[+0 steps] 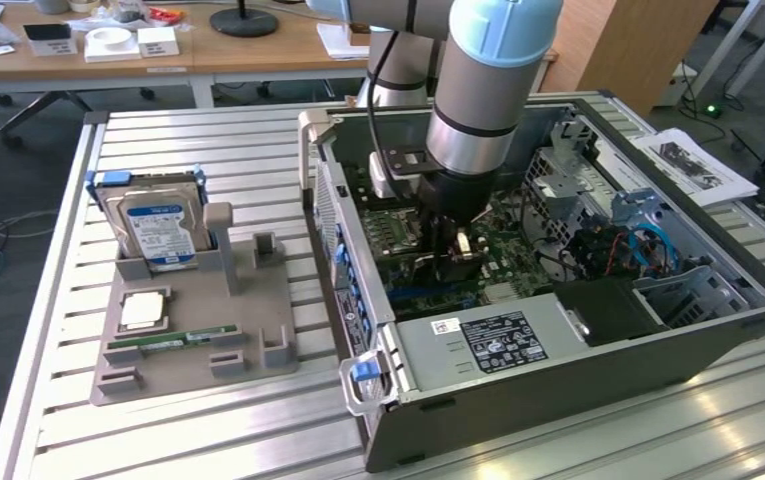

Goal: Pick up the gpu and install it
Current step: 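Insert the gpu into the slot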

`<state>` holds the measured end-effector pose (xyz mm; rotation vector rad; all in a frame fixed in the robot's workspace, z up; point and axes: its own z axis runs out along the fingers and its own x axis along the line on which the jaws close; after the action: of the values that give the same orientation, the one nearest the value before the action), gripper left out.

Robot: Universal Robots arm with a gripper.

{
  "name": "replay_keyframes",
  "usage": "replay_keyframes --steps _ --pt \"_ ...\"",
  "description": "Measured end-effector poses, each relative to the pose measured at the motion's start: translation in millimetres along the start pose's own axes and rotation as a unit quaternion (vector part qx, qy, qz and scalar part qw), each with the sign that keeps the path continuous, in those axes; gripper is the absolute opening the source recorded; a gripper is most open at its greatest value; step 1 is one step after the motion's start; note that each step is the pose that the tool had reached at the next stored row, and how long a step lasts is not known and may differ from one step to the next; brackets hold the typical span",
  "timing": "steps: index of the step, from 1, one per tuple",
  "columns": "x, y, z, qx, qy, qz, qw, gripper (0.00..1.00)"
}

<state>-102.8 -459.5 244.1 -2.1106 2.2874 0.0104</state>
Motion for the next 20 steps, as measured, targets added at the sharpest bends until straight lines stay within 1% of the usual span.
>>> replay_keyframes --steps 1,2,7,14,20 --pt "0.0 0.0 0.0 0.0 0.0 0.0 1.0 0.51" --pt "0.0 0.0 0.1 0.0 -0.0001 0.0 1.0 0.58" --pt "0.0 0.0 -0.4 -0.0001 0.0 -0.003 1.0 0.58" --pt "-0.2 -0.1 -6.4 -0.0002 -0.0001 -0.01 1.0 0.58" --pt "-0.3 -0.1 -8.4 -0.0005 -0.0004 -0.021 0.9998 0.58"
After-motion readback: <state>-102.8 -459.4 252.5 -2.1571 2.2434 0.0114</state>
